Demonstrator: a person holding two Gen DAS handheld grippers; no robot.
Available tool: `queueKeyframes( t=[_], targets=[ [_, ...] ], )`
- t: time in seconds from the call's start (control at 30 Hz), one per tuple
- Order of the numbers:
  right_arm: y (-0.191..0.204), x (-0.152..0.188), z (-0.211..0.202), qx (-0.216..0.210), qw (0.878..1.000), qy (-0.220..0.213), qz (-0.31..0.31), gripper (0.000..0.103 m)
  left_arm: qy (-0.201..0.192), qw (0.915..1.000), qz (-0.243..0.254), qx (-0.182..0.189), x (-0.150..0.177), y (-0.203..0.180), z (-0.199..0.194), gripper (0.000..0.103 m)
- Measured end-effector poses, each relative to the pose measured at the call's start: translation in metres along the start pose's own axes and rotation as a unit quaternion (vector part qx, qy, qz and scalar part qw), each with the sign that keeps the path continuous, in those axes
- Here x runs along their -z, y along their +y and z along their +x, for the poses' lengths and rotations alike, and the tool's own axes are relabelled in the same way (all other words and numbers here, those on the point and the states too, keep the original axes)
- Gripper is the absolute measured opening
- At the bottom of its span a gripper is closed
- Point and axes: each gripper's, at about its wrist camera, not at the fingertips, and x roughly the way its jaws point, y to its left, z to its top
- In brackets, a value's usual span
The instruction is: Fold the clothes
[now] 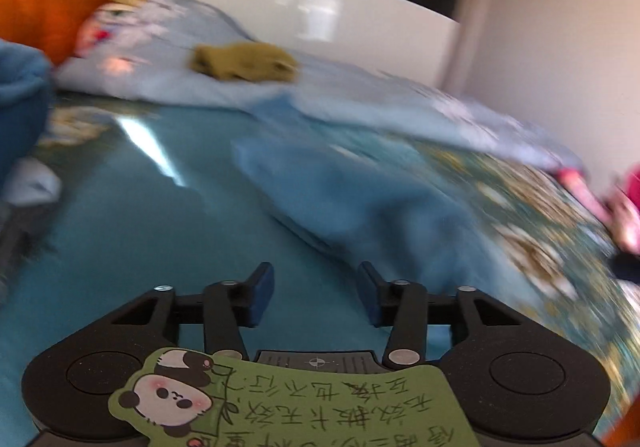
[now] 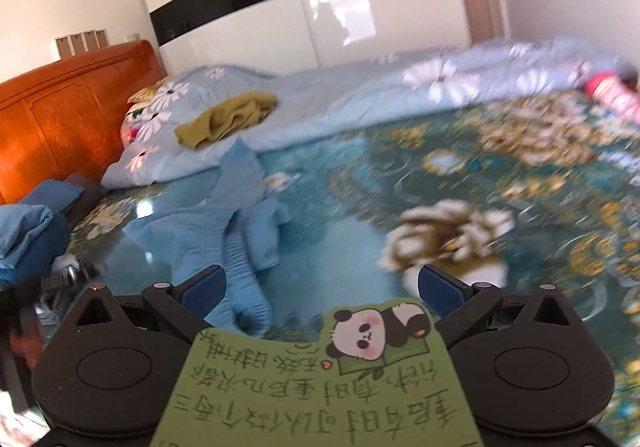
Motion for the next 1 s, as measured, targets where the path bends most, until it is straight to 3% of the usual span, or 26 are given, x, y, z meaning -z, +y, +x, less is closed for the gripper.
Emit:
queueKeyframes(
  t=[0.07,0.2,0.3,0.43,0.5,0.53,0.57,0.67,0.77,0.9,1.0],
  targets=[
    [0.004,0.001,0.014,0.002,1.0,0.009,0.013,0.092,0.004,0.9995,0.015,0.028,0.007,-0.025,0.003,0.064],
    [0.006,0.001,0.018,0.02,0.999,0.002,0.04,0.089,0.03,0.9979,0.011,0.056,0.014,-0.073,0.031,0.071],
    [0.003,0.0,0.008,0.04,0.998,-0.009,0.041,0.089,0.052,0.9975,0.03,0.036,0.024,-0.105,0.052,0.076],
    [-0.011,-0.001,-0.006,0.07,0.997,-0.009,0.031,0.09,0.067,0.9972,0.005,-0.034,0.032,-0.127,0.076,0.076],
    [-0.019,0.0,-0.012,0.081,0.996,-0.005,0.028,0.09,0.07,0.9951,-0.025,-0.065,0.032,-0.123,0.083,0.071],
    [-0.022,0.001,-0.014,0.085,0.996,-0.004,0.027,0.09,0.073,0.9944,-0.04,-0.064,0.033,-0.116,0.083,0.062],
    [-0.024,0.001,-0.015,0.088,0.996,-0.003,0.027,0.09,0.077,0.9935,-0.056,-0.064,0.033,-0.11,0.083,0.043],
    [-0.03,0.002,-0.017,0.092,0.995,-0.001,0.029,0.09,0.084,0.9919,-0.083,-0.046,0.03,-0.079,0.073,0.018],
    [-0.029,0.001,-0.011,0.083,0.996,0.005,0.027,0.09,0.076,0.991,-0.104,-0.035,0.026,-0.046,0.056,0.008],
    [-0.015,-0.002,0.004,0.053,0.998,0.012,0.007,0.09,0.037,0.9867,-0.127,-0.094,0.021,0.019,0.022,0.004],
    [0.001,-0.007,0.023,0.03,0.999,0.021,-0.008,0.09,0.023,0.9787,-0.139,-0.149,0.022,0.066,0.002,0.001]
  ],
)
